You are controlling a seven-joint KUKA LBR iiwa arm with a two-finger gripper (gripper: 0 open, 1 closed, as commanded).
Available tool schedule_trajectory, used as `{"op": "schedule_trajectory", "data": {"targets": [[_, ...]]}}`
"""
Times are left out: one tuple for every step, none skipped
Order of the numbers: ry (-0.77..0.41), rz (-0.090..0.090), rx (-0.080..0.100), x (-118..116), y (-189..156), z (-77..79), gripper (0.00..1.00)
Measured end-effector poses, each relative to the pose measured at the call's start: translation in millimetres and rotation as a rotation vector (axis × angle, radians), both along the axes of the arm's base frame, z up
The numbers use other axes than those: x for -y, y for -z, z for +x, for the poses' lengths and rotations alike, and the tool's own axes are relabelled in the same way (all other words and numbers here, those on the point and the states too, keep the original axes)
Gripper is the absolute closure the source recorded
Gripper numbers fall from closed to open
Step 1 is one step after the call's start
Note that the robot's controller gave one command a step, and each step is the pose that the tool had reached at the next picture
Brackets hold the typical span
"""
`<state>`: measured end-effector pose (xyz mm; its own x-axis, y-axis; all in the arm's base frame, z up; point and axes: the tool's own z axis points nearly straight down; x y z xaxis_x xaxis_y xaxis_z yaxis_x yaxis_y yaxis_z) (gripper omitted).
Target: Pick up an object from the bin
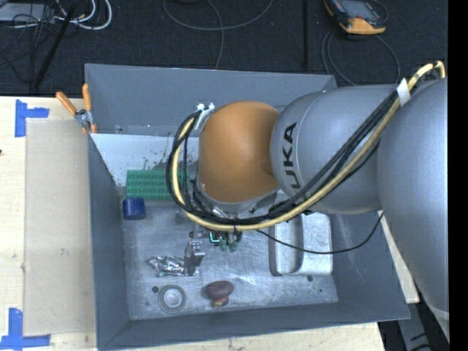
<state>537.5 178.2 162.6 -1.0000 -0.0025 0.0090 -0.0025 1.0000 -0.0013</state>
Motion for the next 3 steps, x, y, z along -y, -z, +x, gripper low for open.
{"op": "schedule_trajectory", "data": {"targets": [[0.097, 0.004, 0.01, -0.5, 89.1, -42.0, 0.0], [0.095, 0.006, -0.004, -3.9, 85.8, -44.5, 1.0], [0.155, 0.004, 0.016, -15.9, 6.4, -26.2, 1.0]]}}
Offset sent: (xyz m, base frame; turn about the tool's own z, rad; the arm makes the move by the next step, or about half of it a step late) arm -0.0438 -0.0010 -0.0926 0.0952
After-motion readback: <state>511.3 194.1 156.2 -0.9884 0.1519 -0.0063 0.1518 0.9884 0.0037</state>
